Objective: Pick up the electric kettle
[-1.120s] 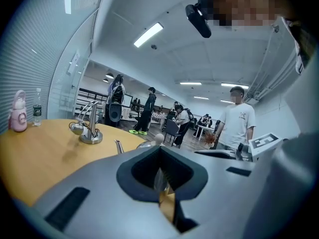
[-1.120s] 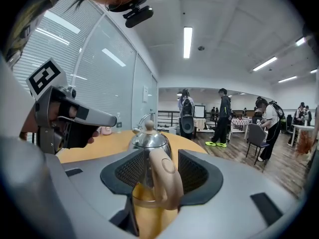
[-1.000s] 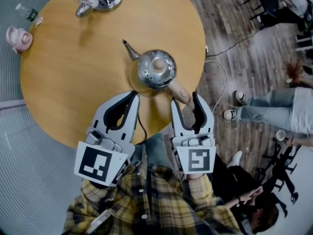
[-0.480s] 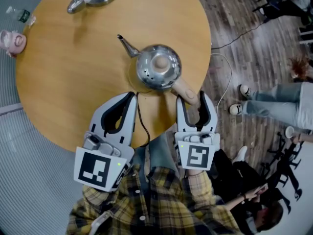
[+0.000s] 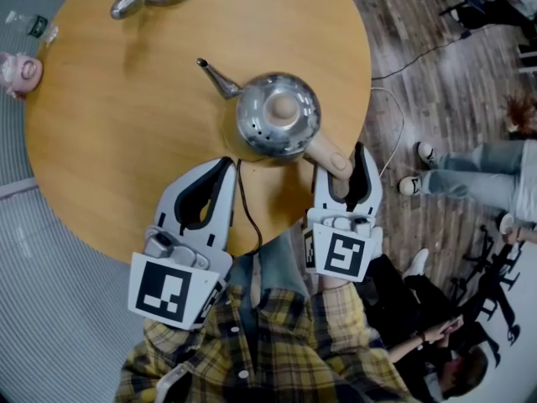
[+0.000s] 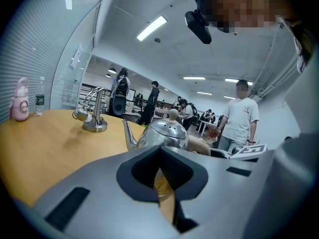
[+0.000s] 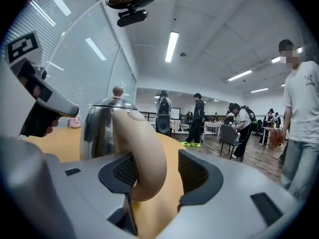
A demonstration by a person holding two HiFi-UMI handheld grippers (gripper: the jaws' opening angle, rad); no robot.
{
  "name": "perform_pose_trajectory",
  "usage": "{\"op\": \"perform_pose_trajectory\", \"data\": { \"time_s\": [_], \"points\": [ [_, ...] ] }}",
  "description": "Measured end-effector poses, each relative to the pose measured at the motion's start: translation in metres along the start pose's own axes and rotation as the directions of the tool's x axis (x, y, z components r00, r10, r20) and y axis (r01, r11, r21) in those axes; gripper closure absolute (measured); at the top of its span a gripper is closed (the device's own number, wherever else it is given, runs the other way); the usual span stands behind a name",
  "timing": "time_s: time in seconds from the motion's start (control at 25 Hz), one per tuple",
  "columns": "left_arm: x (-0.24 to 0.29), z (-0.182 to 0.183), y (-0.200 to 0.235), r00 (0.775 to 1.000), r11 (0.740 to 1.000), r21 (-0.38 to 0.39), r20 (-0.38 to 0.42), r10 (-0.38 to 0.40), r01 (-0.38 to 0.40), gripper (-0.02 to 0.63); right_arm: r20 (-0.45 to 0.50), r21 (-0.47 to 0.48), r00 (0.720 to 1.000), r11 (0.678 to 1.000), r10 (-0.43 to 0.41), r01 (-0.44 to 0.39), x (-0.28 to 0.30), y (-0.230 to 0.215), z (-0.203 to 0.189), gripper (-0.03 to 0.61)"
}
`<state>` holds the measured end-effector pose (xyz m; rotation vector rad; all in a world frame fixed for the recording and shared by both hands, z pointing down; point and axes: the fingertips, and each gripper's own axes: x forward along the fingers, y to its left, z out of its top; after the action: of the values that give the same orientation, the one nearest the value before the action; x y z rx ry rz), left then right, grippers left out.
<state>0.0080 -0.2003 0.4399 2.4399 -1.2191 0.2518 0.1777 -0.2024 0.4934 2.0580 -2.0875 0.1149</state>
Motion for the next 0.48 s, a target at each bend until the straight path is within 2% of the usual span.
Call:
{"op": "perform_pose_trajectory", "data": {
  "time_s": [0.28,0.48],
  "points": [
    [0.0,-0.003,0.002,1.0,1.0,-0.005,0.012,-0.005,0.005,0.611,-0.014,0.058,0.999,0.998,-0.036,0.036,0.02,-0.011,-0.005,0.351],
    [0.001,-0.004,0.003,1.0,1.0,-0.008,0.012,0.001,-0.001,0.611,-0.02,0.081,0.999,0.996,-0.041,0.042,0.032,-0.011,-0.006,0.41]
  ]
}}
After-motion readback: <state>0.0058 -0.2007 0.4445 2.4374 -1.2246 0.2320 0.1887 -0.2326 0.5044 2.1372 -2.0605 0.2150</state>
